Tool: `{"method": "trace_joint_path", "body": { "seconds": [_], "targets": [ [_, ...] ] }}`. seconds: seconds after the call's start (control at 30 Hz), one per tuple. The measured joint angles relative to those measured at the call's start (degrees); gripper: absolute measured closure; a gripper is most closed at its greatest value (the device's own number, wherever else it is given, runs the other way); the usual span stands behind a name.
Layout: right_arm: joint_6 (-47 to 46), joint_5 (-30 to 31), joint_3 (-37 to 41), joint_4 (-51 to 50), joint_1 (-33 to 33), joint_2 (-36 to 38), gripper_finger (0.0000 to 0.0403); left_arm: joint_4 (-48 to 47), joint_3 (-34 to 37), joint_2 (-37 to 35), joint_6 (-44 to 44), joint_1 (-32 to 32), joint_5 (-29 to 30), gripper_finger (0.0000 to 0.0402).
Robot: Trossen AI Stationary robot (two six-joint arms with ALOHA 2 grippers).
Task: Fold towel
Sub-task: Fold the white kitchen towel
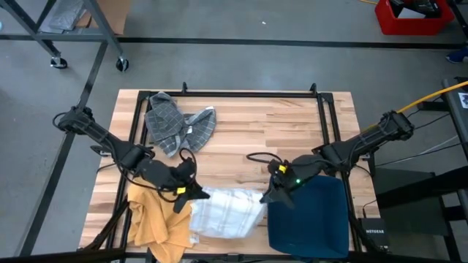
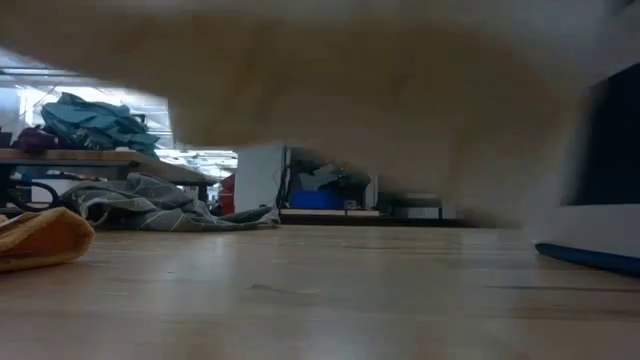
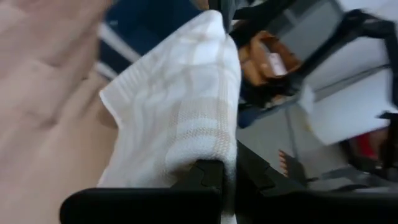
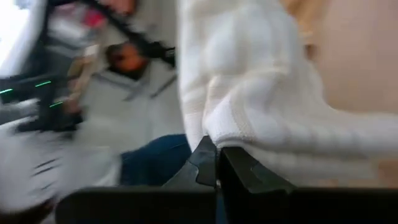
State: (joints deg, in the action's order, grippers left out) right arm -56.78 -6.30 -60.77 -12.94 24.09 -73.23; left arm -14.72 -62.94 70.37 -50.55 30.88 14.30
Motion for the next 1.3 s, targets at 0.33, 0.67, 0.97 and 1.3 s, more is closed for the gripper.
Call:
{"method": "trace_joint_path", "body": {
  "seconds": [0.33, 0.67, 0.97, 1.3],
  "targets": [
    [-0.1, 5.9, 0.0, -11.3, -6.1, 0.0, 0.0398, -12.0, 0.0, 0.0, -0.5, -4.8, 5.1, 0.0401],
    [1.6, 6.4, 0.1, -11.1, -8.0, 0.0, 0.0398, -14.6, 0.0, 0.0, 1.0, -7.0, 6.3, 0.0401],
    [7.9, 10.7, 0.2, -11.5, -15.4, 0.0, 0.0398, -14.7, 0.0, 0.0, 6.9, -14.6, 13.2, 0.0401],
    [25.1, 4.0, 0.1, -12.6, -36.7, 0.0, 0.0398, -10.9, 0.0, 0.0, 21.6, -33.9, 11.1, 0.0401]
  ]
}}
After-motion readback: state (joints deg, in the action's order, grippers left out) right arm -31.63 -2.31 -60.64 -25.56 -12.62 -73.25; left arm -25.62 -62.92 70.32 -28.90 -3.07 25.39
